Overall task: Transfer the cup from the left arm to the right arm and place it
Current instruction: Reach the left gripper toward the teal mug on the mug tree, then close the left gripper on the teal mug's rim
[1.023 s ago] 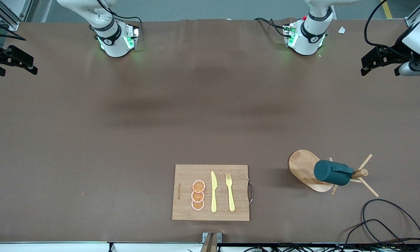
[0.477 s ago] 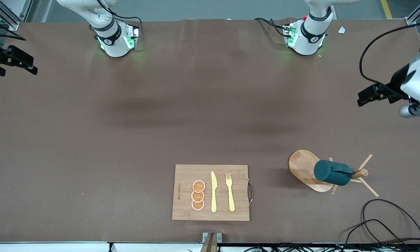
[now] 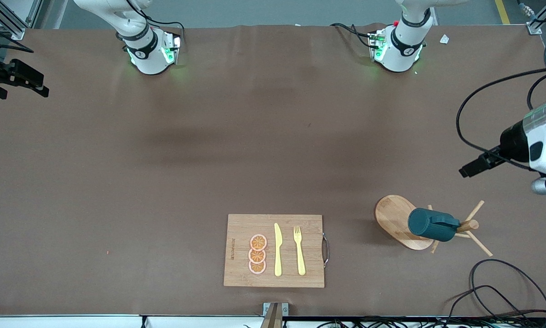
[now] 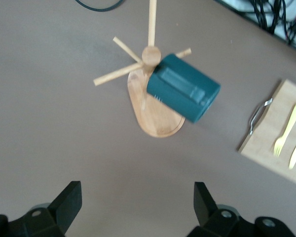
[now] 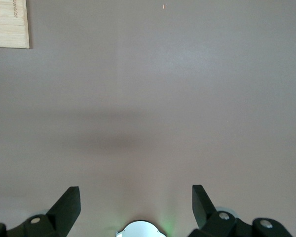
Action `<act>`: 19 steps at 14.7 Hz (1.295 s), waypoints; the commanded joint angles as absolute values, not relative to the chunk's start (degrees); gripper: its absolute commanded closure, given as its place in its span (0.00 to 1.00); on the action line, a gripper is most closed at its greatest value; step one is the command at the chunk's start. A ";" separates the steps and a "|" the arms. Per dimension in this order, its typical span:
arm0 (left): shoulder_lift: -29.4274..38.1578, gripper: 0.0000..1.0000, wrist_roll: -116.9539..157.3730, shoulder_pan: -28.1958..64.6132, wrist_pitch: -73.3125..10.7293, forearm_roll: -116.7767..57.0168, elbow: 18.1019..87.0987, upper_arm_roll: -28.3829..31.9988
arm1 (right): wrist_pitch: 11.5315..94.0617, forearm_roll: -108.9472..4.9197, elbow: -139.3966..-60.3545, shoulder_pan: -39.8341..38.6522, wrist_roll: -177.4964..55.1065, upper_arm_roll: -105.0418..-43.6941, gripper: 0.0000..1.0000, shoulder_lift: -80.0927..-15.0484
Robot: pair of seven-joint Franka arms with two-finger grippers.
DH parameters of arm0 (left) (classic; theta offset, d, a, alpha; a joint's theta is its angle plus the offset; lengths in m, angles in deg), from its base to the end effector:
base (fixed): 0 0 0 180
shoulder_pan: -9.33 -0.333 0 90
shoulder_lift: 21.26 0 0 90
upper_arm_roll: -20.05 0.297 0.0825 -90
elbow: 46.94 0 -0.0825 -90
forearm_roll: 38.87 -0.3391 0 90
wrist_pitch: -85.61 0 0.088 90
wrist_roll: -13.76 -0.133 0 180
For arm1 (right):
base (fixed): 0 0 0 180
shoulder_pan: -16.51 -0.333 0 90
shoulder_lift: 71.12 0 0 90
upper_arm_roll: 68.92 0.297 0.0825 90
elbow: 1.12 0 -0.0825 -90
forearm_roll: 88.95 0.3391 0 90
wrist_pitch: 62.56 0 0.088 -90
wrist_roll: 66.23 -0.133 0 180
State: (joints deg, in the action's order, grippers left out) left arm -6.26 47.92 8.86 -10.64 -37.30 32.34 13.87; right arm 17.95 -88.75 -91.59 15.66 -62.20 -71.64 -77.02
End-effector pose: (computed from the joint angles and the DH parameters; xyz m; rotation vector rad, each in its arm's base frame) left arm 0.5906 -0.0548 0.5265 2.9806 0.7661 0.0230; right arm 0.4594 -0.0157 0.6122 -3.1271 -0.0603 0.1102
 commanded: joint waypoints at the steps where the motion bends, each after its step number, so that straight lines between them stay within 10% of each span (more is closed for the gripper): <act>1: -4.47 0.00 58.27 8.63 -13.17 -36.41 30.58 13.72 | 17.77 -89.56 -91.64 15.36 -61.57 -71.73 0.00 -77.19; 19: 6.42 0.00 98.92 5.03 -30.66 -23.92 32.43 13.54 | 17.77 -89.56 -91.56 15.28 -61.57 -71.73 0.00 -77.19</act>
State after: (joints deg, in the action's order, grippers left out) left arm 5.40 98.73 3.73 -28.51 -24.00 32.49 13.80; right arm 17.94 -88.75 -91.60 15.66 -62.18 -71.61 -77.02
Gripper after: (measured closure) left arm 0.000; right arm 0.000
